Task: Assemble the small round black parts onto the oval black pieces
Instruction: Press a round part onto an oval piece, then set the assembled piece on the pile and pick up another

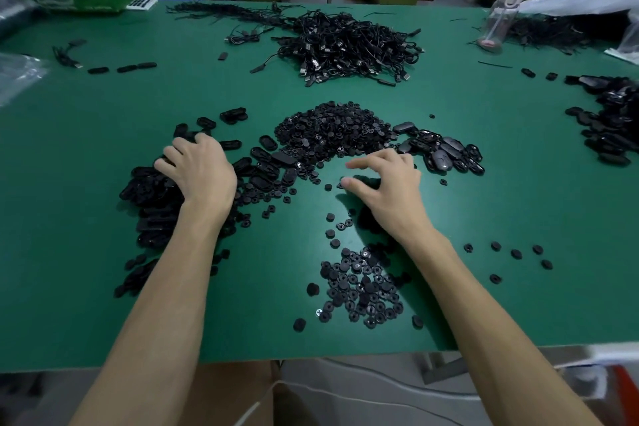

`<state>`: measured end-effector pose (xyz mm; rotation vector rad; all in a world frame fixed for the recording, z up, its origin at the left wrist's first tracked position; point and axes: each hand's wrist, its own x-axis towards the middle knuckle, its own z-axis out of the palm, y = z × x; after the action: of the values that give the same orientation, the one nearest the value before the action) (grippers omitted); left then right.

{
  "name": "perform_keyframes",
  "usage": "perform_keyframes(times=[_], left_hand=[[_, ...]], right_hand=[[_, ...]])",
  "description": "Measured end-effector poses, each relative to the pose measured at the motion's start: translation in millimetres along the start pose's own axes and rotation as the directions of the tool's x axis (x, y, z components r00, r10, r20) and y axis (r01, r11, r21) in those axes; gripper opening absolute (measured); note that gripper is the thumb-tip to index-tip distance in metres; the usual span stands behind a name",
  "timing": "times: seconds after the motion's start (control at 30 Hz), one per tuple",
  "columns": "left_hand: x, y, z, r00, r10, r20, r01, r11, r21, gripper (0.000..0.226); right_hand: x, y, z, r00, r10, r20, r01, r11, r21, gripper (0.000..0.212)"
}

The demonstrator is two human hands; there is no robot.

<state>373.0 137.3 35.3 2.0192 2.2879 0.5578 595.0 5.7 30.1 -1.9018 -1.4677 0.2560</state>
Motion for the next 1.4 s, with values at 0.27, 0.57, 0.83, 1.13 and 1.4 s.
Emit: perform_keyframes(times=[0.27,0.57,0.83,1.13,1.4], left_hand=[[-0.1,4.6,-5.2,0.980,0.080,-0.185,-0.135,0.943,-0.304,0.053],[-30.0,45.9,-5.9,0.975,0.221,-0.025,-0.126,0.453,-0.883,0.023],[-61.9,64.3,9.2,0.925,0.339,0.172,0.102,0.216,-0.971,0.015],[-65.2,65.4,6.1,0.893,0.352,0.280,0.269,0.081,-0.960,0.019],[-62.7,66.7,7.3,0.897,0.314,0.311,0.287,0.123,-0.950,0.014]], right_hand=[[-3.0,0.5,8.1,0.965,-0.244,0.097,0.258,0.949,-0.181,0.033],[-2.3,1.3,11.5,0.963,-0.268,-0.003,0.265,0.955,-0.134,0.012],[-0.2,0.8,1.0,0.984,-0.051,-0.169,0.104,0.944,0.315,0.005],[1.8,-0.7,-5.3,0.981,0.175,-0.089,-0.050,0.662,0.748,0.004],[2.4,-1.2,-4.0,0.986,0.166,-0.008,-0.099,0.628,0.772,0.007]])
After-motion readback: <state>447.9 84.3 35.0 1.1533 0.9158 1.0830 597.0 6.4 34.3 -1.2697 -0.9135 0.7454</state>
